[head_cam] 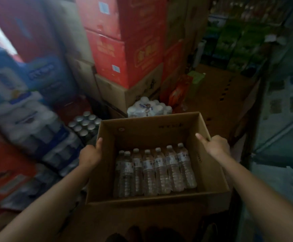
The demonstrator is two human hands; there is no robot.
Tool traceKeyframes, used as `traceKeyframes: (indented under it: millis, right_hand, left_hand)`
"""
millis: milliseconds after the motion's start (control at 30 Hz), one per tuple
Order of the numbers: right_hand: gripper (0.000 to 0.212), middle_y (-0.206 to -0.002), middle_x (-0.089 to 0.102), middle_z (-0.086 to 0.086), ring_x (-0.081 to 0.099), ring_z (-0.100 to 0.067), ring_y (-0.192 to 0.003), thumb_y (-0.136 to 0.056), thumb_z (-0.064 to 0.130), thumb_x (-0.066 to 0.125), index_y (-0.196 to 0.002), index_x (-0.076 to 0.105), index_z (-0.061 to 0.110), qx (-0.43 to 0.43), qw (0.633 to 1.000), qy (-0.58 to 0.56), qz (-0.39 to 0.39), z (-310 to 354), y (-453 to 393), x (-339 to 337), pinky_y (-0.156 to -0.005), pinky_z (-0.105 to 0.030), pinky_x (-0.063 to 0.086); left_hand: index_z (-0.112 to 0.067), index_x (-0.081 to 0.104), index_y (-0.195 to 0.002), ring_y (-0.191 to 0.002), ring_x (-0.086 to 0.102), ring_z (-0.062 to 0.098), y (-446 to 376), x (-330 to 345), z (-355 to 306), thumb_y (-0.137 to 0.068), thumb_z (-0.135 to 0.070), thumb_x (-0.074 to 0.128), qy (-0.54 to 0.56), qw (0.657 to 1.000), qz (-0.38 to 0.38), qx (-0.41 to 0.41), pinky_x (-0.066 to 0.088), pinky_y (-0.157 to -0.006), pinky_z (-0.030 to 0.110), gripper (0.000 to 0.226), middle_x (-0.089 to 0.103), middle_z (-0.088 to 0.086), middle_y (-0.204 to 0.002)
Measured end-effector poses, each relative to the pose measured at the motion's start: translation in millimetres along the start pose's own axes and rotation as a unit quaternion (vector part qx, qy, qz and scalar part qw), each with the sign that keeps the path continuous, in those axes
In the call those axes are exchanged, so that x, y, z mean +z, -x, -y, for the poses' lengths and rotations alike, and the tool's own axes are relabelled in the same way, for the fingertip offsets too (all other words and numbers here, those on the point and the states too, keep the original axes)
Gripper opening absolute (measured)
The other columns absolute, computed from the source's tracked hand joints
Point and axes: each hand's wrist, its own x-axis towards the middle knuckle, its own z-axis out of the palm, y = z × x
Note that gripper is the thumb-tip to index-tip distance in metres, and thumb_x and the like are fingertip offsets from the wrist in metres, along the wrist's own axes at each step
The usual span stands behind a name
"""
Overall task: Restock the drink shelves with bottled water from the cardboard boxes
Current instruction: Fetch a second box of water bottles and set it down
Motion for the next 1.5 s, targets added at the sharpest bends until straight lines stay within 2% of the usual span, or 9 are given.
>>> traceKeyframes:
  millis: [267, 533, 633, 867, 967, 1133, 1267, 1367, 1500]
  right_hand:
    - [0.068, -0.069, 0.061, -0.01, 0.059, -0.023, -0.062, -0.079, 0.072, 0.05, -0.071, 0.058, 0.005, -0.16, 0.981, 0.072, 0.084, 104, 24, 20, -0.057, -0.032, 0.048]
    - [0.066, -0.063, 0.061, -0.009, 0.059, -0.02, -0.059, -0.079, 0.07, 0.053, -0.068, 0.059, 0.005, -0.354, 0.921, 0.058, 0.15, 208, 95, 61, -0.053, -0.032, 0.046]
    - [0.061, -0.06, 0.06, -0.007, 0.058, -0.018, -0.055, -0.076, 0.067, 0.059, -0.066, 0.056, 0.007, -0.414, 0.889, 0.043, 0.19, 245, 134, 68, -0.047, -0.029, 0.042]
    - [0.044, -0.063, 0.067, -0.002, 0.066, -0.014, -0.056, -0.066, 0.053, 0.079, -0.073, 0.064, 0.012, -0.529, 0.798, 0.054, 0.282, 305, 236, 102, -0.058, -0.032, 0.059]
    - [0.039, -0.062, 0.066, -0.004, 0.064, -0.013, -0.051, -0.072, 0.044, 0.078, -0.072, 0.062, 0.009, -0.58, 0.745, 0.075, 0.32, 323, 286, 115, -0.045, -0.024, 0.049]
    - [0.052, -0.061, 0.064, -0.006, 0.062, -0.016, -0.048, -0.075, 0.058, 0.069, -0.067, 0.062, 0.007, -0.661, 0.646, 0.102, 0.368, 346, 376, 145, -0.037, -0.021, 0.039]
    - [0.064, -0.064, 0.062, -0.007, 0.061, -0.02, -0.057, -0.078, 0.072, 0.053, -0.067, 0.061, 0.01, -0.738, 0.559, 0.114, 0.36, 358, 463, 182, -0.046, -0.027, 0.044]
    - [0.054, -0.064, 0.056, -0.004, 0.056, -0.025, -0.064, -0.083, 0.071, 0.047, -0.076, 0.058, 0.018, -0.782, 0.505, 0.098, 0.352, 358, 528, 203, -0.057, -0.032, 0.042]
    - [0.073, -0.066, 0.06, -0.013, 0.059, -0.03, -0.068, -0.083, 0.072, 0.042, -0.066, 0.063, 0.003, -0.781, 0.502, 0.096, 0.358, 358, 615, 233, -0.059, -0.032, 0.039]
  left_hand:
    - [0.0, 0.063, -0.061, -0.077, 0.065, 0.037, 62, -72, 88, -0.097, -0.056, 0.028, -0.022, 0.989, -0.082, -0.118, 0.046, -0.067, 0.038, 0.075, 0.066, 0.022, -0.072]
    - [-0.002, 0.065, -0.069, -0.073, 0.063, 0.032, 164, -133, 175, -0.095, -0.059, 0.023, 0.011, 0.946, -0.204, -0.253, 0.047, -0.068, 0.037, 0.075, 0.064, 0.013, -0.071]
    - [-0.007, 0.055, -0.055, -0.073, 0.06, 0.035, 210, -149, 202, -0.095, -0.057, 0.024, 0.018, 0.921, -0.259, -0.292, 0.041, -0.066, 0.037, 0.071, 0.055, 0.013, -0.061]
    - [-0.005, 0.046, -0.051, -0.056, 0.046, 0.026, 330, -179, 235, -0.098, -0.049, 0.031, -0.001, 0.837, -0.345, -0.426, 0.034, -0.064, 0.033, 0.066, 0.047, 0.014, -0.056]
    - [-0.008, 0.037, -0.041, -0.047, 0.045, 0.025, 379, -183, 241, -0.098, -0.048, 0.033, -0.005, 0.79, -0.374, -0.485, 0.029, -0.054, 0.031, 0.07, 0.042, 0.011, -0.045]
    - [-0.005, 0.047, -0.047, -0.055, 0.053, 0.025, 464, -172, 257, -0.098, -0.05, 0.029, 0.015, 0.713, -0.391, -0.582, 0.033, -0.056, 0.031, 0.07, 0.049, 0.011, -0.051]
    - [-0.007, 0.047, -0.05, -0.055, 0.048, 0.019, 521, -164, 267, -0.098, -0.05, 0.028, 0.025, 0.639, -0.414, -0.648, 0.032, -0.058, 0.029, 0.068, 0.049, 0.008, -0.054]
    - [-0.004, 0.051, -0.059, -0.076, 0.059, 0.031, 560, -168, 280, -0.098, -0.053, 0.026, 0.027, 0.598, -0.409, -0.688, 0.039, -0.069, 0.031, 0.067, 0.058, 0.015, -0.069]
    - [-0.006, 0.051, -0.06, -0.086, 0.064, 0.032, 606, -189, 310, -0.094, -0.058, 0.033, 0.011, 0.572, -0.377, -0.728, 0.042, -0.072, 0.03, 0.065, 0.065, 0.019, -0.079]
